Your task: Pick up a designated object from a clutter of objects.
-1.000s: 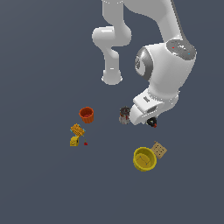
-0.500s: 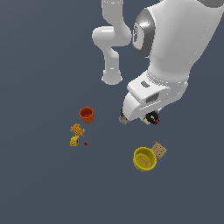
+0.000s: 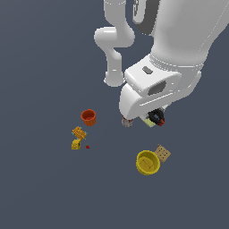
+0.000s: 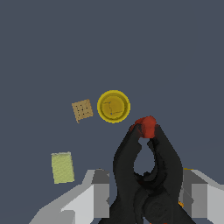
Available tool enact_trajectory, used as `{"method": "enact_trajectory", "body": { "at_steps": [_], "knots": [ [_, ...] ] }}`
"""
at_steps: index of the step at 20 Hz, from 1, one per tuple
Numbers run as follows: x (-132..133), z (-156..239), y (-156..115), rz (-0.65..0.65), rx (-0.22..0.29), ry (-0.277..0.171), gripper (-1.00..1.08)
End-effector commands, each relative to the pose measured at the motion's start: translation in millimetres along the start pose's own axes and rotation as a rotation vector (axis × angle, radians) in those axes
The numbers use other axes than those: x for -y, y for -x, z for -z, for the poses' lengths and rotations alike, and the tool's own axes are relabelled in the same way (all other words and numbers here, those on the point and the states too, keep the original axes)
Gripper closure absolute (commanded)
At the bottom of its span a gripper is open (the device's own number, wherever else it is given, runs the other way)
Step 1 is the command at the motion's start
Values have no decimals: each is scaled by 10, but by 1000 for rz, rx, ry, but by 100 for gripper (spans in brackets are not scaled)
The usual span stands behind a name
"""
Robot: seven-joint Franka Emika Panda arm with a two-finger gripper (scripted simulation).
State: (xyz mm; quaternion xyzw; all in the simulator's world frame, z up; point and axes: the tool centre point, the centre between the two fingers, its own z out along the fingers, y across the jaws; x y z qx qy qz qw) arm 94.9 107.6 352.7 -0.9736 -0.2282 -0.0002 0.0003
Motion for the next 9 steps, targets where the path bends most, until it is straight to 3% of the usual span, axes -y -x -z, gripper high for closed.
{"method": "enact_trajectory", "body": {
  "at_steps": [1,9],
  "knots": [
    [-41,76,-27,0,1,0,108],
    [-91,164,-61,0,1,0,108]
  ]
}}
